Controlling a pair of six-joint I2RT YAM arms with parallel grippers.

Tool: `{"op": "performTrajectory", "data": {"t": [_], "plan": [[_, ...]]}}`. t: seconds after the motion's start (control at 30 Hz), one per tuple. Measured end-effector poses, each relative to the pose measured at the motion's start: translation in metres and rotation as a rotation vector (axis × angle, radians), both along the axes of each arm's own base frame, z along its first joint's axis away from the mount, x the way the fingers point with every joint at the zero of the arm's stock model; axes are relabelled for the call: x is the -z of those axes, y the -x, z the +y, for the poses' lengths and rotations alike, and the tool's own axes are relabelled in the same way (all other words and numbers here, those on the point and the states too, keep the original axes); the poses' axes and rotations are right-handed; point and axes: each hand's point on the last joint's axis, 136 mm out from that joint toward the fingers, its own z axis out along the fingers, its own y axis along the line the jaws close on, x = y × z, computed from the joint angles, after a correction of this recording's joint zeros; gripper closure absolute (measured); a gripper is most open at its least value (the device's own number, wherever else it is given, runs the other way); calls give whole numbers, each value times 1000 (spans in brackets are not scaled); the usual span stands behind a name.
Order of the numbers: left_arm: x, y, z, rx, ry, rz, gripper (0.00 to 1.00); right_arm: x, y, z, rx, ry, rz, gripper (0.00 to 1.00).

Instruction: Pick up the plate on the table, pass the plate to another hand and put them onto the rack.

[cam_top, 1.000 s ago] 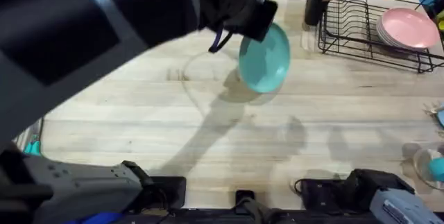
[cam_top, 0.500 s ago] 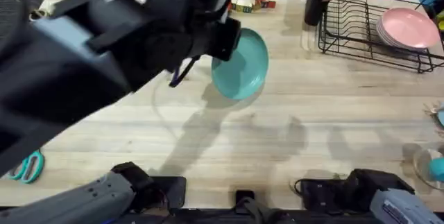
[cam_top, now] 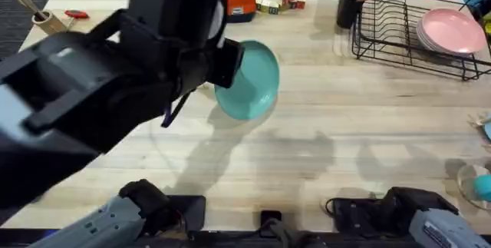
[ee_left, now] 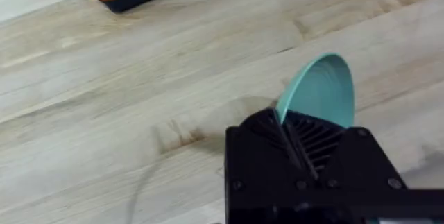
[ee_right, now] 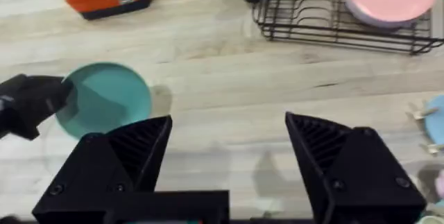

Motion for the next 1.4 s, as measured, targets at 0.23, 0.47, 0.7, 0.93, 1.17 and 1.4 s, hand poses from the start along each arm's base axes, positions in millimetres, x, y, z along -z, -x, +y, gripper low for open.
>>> {"op": "performTrajectory", "data": {"t": [0.23, 0.47, 0.7, 0.93, 1.17, 1.4], "plan": [[-16, 3, 31, -87, 19, -37, 960, 14, -25, 19, -99, -108, 110, 6], [-21, -1, 53, -177, 122, -19, 960, 25, -49, 42, -236, -185, 195, 6], [-25, -5, 53, -212, 269, 12, 960, 34, -68, 74, -438, -151, 238, 6], [-31, -3, 38, -192, 395, 46, 961, 49, -100, 103, -565, -120, 273, 5], [-38, -4, 29, -183, 483, 58, 961, 67, -124, 113, -590, -123, 326, 6], [-44, -10, 25, -198, 543, 52, 961, 78, -132, 115, -589, -133, 369, 6]]}}
